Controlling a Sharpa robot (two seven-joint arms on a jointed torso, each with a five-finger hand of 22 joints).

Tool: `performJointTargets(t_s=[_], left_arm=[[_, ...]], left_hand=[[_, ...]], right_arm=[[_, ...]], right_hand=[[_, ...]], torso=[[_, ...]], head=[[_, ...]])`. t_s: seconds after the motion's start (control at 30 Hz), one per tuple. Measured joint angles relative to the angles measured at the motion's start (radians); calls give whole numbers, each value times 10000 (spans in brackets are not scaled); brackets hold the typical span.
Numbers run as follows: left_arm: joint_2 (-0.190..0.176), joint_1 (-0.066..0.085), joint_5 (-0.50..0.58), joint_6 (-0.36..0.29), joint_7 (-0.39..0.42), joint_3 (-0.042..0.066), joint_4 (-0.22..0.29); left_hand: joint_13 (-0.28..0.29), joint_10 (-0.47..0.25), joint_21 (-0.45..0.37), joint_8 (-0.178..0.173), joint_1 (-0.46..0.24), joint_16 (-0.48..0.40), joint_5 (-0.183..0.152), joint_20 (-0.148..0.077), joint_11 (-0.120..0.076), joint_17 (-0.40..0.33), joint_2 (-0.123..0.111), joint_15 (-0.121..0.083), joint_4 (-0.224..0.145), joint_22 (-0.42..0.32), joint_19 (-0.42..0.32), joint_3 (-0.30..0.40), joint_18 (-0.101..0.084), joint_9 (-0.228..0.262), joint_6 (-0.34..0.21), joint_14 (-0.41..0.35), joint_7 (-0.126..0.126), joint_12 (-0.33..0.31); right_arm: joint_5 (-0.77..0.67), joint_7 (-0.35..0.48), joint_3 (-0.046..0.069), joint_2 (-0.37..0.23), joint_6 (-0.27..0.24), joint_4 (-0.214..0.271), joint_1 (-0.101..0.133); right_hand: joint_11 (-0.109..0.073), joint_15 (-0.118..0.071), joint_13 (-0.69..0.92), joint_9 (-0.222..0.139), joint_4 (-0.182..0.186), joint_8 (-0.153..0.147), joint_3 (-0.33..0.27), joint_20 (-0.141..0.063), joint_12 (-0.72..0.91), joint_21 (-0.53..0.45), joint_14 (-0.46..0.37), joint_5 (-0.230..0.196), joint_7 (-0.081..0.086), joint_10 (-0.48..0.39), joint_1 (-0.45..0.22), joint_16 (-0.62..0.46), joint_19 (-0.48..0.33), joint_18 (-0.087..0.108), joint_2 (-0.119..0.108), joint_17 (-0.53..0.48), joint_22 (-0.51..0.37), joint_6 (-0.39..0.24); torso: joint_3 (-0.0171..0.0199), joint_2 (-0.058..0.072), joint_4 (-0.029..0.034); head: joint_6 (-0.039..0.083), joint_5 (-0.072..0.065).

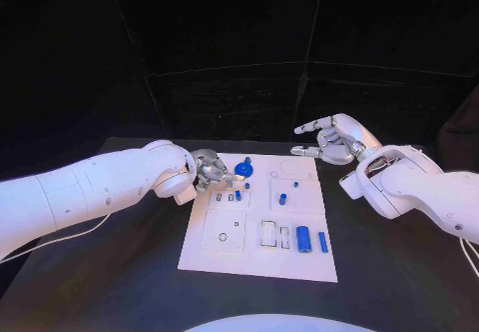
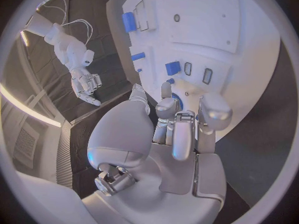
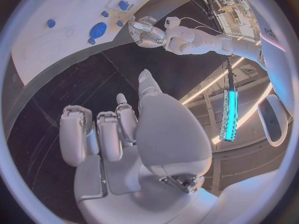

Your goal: Assemble the parts on the task board

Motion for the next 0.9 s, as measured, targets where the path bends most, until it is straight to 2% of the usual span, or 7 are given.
performJointTargets(t_s=[0.1, 0.17, 0.33, 0.6, 0.9], left_arm=[[236, 46, -515, 130, -473, -85, -94], [362, 68, -756, 200, -705, -128, -141], [645, 134, -1174, 371, -1155, -195, -299], [906, 159, -1463, 688, -1547, -230, -475], [1114, 176, -1583, 978, -1762, -232, -627]], left_hand=[[309, 50, 275, 376, 0, 187, 0, -13, -20, 0, -1, -13, 44, 377, 13, -44, 0, 278, -189, -12, -29, 286], [443, 118, 386, 529, 0, 220, 0, -29, -18, -1, -1, -13, 73, 532, 29, -73, -137, 390, -252, -12, -31, 404], [576, 153, 473, 695, 0, 258, 0, -16, -52, -1, -1, -12, 72, 696, 84, -73, -154, 528, -328, -12, -61, 480], [627, 152, 528, 774, 0, 305, 0, -16, -53, -2, -1, -12, 99, 797, 85, -100, -153, 595, -388, -11, -67, 522], [845, 261, 649, 1183, 46, 305, -1, -19, -91, -2, 45, -59, 99, 985, 88, -99, -153, 880, -425, 15, -104, 734]], right_arm=[[47, -107, 0, 7, 8, -41, 6], [69, -172, -2, 17, 15, -73, 6], [105, -319, -3, 71, 50, -134, 9], [142, -486, -3, 151, 135, -177, 10], [170, -602, -2, 243, 220, -300, 11]], right_hand=[[0, 0, 0, 0, 32, 0, -31, 0, 0, 0, 0, 73, 0, 0, -6, 0, 0, 0, -6, 0, 0, 0], [0, 0, -1, 0, 31, 0, -31, 0, 0, 0, 0, 81, 0, 0, -19, 0, 0, 1, 7, -1, 0, 0], [-36, 0, -1, -1, 7, 0, -62, 0, 0, 0, 0, 183, 0, -36, -45, 0, 0, 1, 33, -1, 0, 0], [-36, 0, 0, -1, 3, 0, -114, 30, -51, -43, 0, 414, 0, -36, -44, -42, -41, 1, 33, -2, 0, 0], [-36, -1, 0, -2, 1, 0, -167, -1, -67, -80, 0, 586, -36, -36, -86, -79, -72, 1, 74, -2, 0, 36]], torso=[[3, 1, -8], [3, 0, -9], [2, 4, -9], [-6, 12, -8], [-3, 20, -5]], head=[[-15, 12], [-31, 12], [-72, -1], [-150, -7], [-209, 29]])
